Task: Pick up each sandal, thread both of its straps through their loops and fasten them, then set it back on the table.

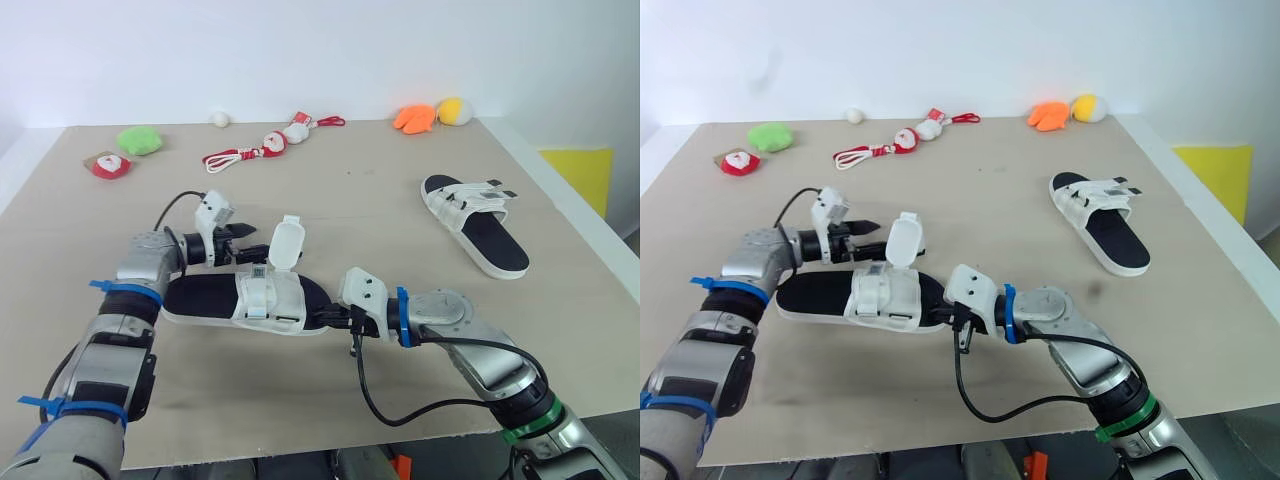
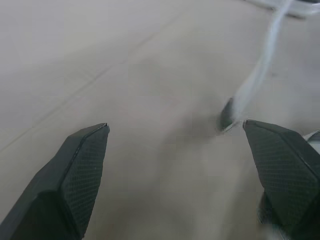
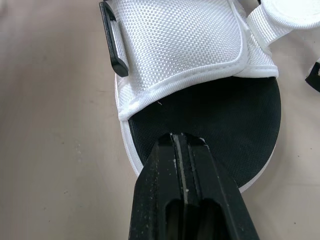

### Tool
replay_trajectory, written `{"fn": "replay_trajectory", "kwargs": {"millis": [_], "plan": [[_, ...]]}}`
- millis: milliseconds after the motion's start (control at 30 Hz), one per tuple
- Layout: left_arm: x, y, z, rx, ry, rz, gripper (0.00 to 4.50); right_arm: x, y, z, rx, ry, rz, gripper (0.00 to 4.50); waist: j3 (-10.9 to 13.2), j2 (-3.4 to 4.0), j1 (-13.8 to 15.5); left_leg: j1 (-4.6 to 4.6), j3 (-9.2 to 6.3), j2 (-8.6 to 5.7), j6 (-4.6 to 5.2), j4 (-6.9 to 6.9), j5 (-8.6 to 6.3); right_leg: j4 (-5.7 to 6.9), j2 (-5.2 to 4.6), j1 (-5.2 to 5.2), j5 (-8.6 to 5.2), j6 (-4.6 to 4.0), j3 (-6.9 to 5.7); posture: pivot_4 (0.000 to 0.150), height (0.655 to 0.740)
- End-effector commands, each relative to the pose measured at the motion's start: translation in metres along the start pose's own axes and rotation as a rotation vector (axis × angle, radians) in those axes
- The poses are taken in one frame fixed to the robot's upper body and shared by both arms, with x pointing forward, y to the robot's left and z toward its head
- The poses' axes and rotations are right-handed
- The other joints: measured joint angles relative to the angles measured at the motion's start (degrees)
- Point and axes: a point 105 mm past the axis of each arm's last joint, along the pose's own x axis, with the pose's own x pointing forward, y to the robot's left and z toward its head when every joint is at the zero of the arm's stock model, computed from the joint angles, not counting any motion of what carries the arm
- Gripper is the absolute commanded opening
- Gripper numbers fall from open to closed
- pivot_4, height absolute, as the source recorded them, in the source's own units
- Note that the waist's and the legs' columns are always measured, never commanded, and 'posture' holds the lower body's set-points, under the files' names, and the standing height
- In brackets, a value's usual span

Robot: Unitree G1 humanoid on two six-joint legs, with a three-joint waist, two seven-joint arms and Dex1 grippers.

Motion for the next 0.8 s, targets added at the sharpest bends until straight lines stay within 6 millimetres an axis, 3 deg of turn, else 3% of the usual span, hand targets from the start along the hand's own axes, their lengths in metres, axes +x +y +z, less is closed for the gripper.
{"fn": "replay_trajectory", "kwargs": {"millis": [33, 300, 400, 533, 667, 800], "plan": [[0.011, -0.009, 0.017, 0.057, -0.02, -0.068, 4.43, -0.002, -0.002, -0.041, 0.09, 0.155, -0.044, 0.0, 0.0, 0.0, -0.01, 0.0, 0.0, 0.0, 0.0, 0.0, 0.0, 0.0, 0.0, 0.0, 0.0, 0.0, 0.0, 0.15, 0.74], [0.033, -0.023, 0.015, 0.068, -0.016, -0.134, 4.43, -0.005, -0.003, -0.041, 0.09, 0.157, -0.052, 0.0, 0.0, 0.0, 0.04, -0.01, -0.02, -0.01, 0.0, -0.01, 0.0, 0.0, 0.01, 0.04, -0.01, 0.0, 0.01, 0.15, 0.74], [0.037, -0.028, 0.013, 0.065, -0.028, -0.153, 3.66, -0.005, -0.003, -0.042, 0.09, 0.158, -0.054, 0.0, 0.0, 0.0, 0.07, -0.02, -0.03, -0.04, 0.0, 0.0, 0.0, 0.0, 0.0, 0.07, -0.01, 0.0, 0.02, 0.15, 0.74], [0.038, -0.028, 0.013, 0.104, -0.029, -0.145, 1.72, -0.004, -0.004, -0.041, 0.09, 0.158, -0.055, 0.0, 0.0, 0.0, 0.08, -0.01, -0.05, -0.04, 0.0, 0.0, 0.0, 0.0, 0.0, 0.07, -0.01, 0.01, 0.02, 0.15, 0.74], [0.038, -0.025, 0.021, 0.17, -0.058, -0.113, 0.17, -0.004, -0.005, -0.041, 0.088, 0.156, -0.056, 0.0, 0.0, 0.0, 0.12, 0.0, -0.05, -0.04, 0.01, 0.0, 0.0, 0.0, 0.0, 0.09, 0.0, 0.02, 0.03, 0.15, 0.74], [0.036, -0.016, 0.041, 0.327, -0.124, -0.016, 0.17, -0.003, -0.006, -0.041, 0.083, 0.155, -0.058, 0.0, 0.01, 0.01, 0.13, 0.01, -0.06, -0.04, 0.02, 0.0, 0.01, 0.0, 0.0, 0.1, 0.0, 0.03, 0.02, 0.15, 0.74]]}}
